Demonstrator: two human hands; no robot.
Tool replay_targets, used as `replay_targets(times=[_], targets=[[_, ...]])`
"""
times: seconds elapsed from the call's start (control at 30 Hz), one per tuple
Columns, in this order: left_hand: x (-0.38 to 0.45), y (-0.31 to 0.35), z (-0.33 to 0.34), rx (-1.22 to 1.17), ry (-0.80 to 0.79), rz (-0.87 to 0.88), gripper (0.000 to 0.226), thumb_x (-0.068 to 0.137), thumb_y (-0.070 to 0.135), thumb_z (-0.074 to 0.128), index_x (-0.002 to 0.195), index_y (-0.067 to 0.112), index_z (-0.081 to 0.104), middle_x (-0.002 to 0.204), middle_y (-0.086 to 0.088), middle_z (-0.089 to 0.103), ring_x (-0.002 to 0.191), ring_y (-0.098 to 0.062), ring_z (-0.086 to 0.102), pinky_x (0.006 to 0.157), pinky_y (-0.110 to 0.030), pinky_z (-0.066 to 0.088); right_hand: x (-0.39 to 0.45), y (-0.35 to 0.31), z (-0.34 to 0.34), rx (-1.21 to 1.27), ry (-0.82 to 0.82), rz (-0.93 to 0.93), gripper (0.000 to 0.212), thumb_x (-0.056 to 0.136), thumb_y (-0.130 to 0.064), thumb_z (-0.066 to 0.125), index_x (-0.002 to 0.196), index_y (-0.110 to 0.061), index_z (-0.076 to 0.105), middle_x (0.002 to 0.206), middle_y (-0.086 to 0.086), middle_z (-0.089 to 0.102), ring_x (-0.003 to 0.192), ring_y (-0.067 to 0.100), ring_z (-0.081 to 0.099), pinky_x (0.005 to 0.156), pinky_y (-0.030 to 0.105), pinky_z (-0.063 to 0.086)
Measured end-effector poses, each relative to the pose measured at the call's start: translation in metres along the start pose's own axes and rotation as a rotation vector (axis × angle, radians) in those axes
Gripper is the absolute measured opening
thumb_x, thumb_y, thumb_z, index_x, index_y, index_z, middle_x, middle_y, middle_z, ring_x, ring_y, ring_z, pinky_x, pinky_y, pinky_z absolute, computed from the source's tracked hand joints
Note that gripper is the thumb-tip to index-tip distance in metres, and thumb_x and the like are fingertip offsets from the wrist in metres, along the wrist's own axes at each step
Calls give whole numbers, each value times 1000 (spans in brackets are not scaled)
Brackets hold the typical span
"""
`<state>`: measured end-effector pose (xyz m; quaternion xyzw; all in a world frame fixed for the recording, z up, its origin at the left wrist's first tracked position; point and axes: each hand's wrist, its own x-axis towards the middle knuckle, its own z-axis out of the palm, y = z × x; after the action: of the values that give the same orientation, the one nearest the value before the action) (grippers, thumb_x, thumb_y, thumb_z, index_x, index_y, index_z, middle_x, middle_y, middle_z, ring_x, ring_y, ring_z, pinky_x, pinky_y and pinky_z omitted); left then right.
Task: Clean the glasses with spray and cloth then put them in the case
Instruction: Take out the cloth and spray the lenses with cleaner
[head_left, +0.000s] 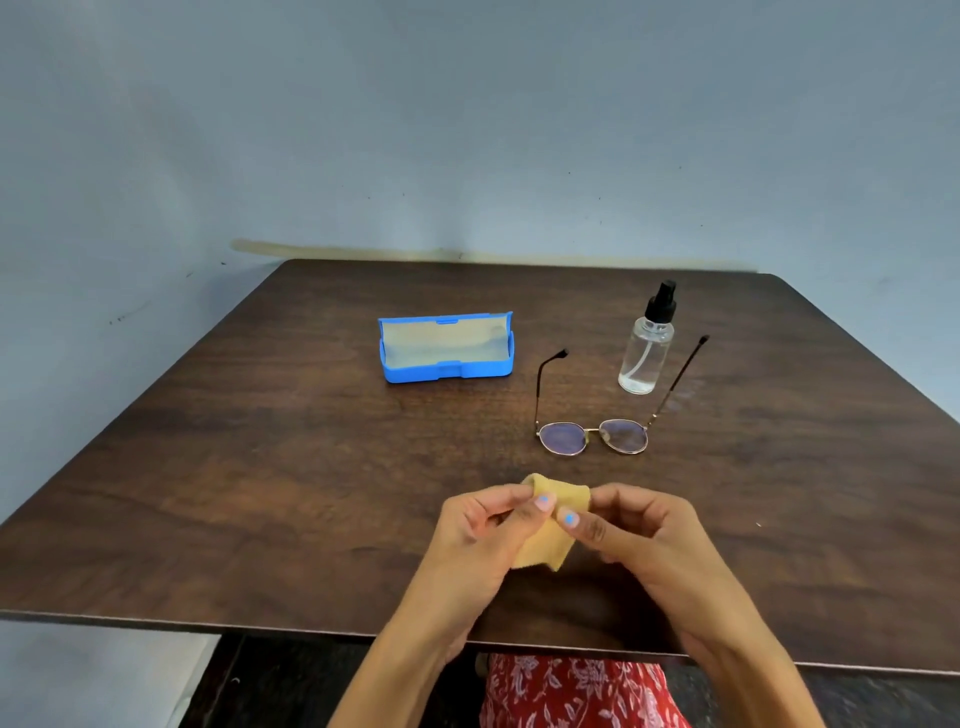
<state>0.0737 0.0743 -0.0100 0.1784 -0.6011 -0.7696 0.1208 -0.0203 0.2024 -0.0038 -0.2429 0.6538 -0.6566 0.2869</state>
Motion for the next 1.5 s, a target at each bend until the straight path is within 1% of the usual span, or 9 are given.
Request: replay_targets(times=[0.13,0.23,0.33,0.47,0.7,0.83,1.0,1.27,1.5], targets=[[0,-1,-2,279,183,183,17,71,35,69,86,29,76,113,6,58,101,-1,59,79,-13,47,1,1,3,31,11,-44,25,62,-31,75,82,-16,77,82,5,73,74,9,67,63,16,51],[1,1,-7,345,158,284,25,67,42,67,87,30,77,121,16,56,118,4,48,96,-19,39,5,3,2,29,77,-73,28,54,-36,77,77,-19,77,105,0,67,88,7,67,70,18,52],[1,2,-8,184,66,254,27,71,33,67,93,20,76,107,5,69,107,-11,62,86,-27,52,8,4,2,4,30,-110,26,60,-35,75,81,-18,77,114,-7,66,104,6,63,78,19,52],[1,2,-7,19,42,193,28,71,24,70,94,9,75,98,-8,73,95,-20,69,78,-24,55,7,3,5,26,-9,-104,27,68,-37,72,88,-19,75,91,3,74,86,13,68,72,23,55],[1,4,-7,-51,80,94,27,63,29,72,86,16,77,90,-8,75,86,-22,72,73,-32,60,6,5,10,69,47,-123,19,70,-29,72,84,-16,75,81,3,74,71,6,67,58,15,51],[0,5,-7,-104,77,47,22,65,23,71,84,15,77,89,-11,75,83,-23,72,64,-28,59,6,8,13,63,74,-91,17,69,-32,71,83,-22,75,82,2,74,72,7,68,57,17,51],[-1,6,-11,-138,-9,38,29,66,12,71,95,10,73,96,-13,74,88,-25,71,65,-27,58,9,7,16,36,122,-92,18,68,-34,71,81,-22,75,78,2,74,66,6,67,53,17,50],[2,1,-9,-153,49,30,24,67,17,71,90,11,76,93,-16,74,86,-28,72,63,-30,58,10,9,17,0,130,-100,21,69,-41,68,82,-26,73,79,2,74,71,11,70,58,22,53],[3,3,-17,-179,13,32,40,60,8,74,99,7,71,98,-17,73,89,-28,71,66,-32,59,12,5,8,149,-55,4,39,52,-25,83,90,-19,74,90,10,74,78,21,71,62,30,59]])
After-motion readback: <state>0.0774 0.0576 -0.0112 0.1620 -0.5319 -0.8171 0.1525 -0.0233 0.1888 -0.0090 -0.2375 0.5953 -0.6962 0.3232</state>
